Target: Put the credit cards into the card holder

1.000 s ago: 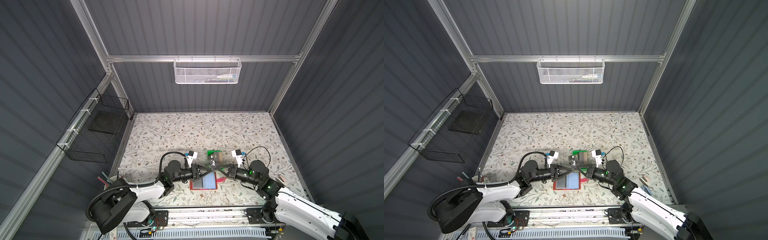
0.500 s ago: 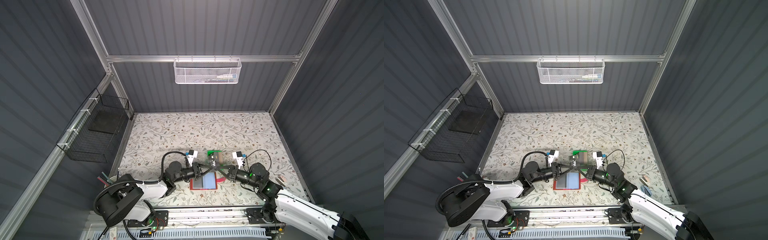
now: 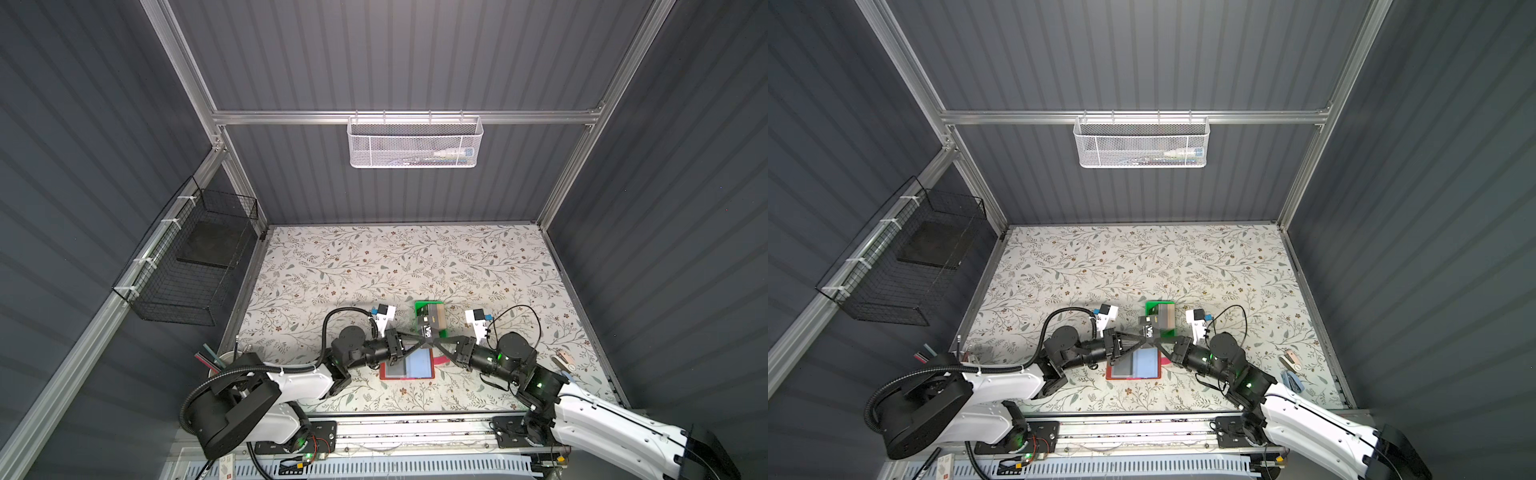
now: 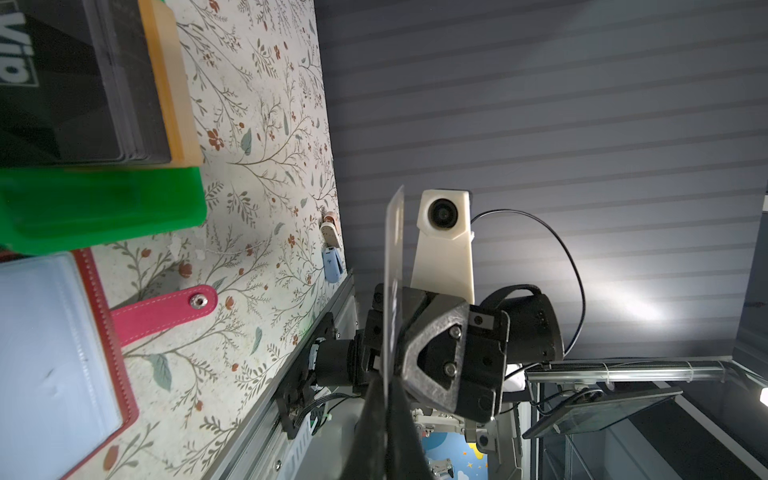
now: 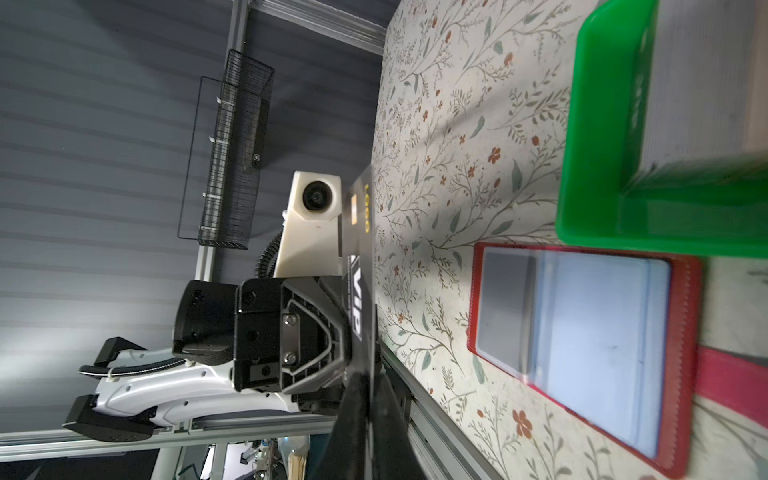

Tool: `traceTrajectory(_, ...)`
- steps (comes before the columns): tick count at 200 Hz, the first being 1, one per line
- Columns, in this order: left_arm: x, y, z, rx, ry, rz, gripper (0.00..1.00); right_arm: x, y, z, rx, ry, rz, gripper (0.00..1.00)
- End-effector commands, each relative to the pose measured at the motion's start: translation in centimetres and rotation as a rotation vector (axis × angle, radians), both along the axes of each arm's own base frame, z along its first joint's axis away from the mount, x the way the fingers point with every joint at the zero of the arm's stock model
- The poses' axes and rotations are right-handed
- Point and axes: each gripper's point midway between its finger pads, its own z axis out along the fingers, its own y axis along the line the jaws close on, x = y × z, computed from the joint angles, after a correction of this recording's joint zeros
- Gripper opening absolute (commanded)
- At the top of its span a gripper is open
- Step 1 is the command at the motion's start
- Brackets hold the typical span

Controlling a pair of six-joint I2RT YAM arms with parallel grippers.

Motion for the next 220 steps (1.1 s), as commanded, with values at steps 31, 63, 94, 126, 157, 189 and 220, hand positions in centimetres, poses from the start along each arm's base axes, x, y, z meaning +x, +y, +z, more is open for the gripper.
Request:
traceTrajectory(31,-0.1,3.3,-3.5,0.204,0.026,0.026,0.01,0.0,-1.7,-4.8,-0.253,0.052,-0.072,0.16)
traceTrajectory(63,-1.2,4.1,-4.7,0.268,0.039,-0.039,0.01,-0.3,-2.2,-7.0,-0.404,0.085,-0.069,0.16)
traceTrajectory(94,-2.3,4.5,-6.4,0.321,0.052,-0.101,0.01,-0.6,-1.9,-8.4,-0.508,0.115,-0.038,0.19)
traceTrajectory(126,-2.3,5.2,-7.4,0.401,0.033,-0.100,0.01,-0.7,-1.2,-9.9,-0.595,0.155,-0.002,0.21)
traceTrajectory(157,-2.2,6.2,-8.7,0.492,0.026,-0.082,0.01,-0.5,-0.7,-11.4,-0.684,0.188,0.020,0.21)
traceTrajectory(189,-1.9,6.6,-8.9,0.532,0.002,-0.070,0.01,-0.5,-0.5,-12.5,-0.734,0.204,0.030,0.21)
traceTrajectory(220,-1.7,6.3,-8.8,0.534,-0.010,-0.081,0.01,-0.8,-0.7,-13.5,-0.768,0.224,0.039,0.19)
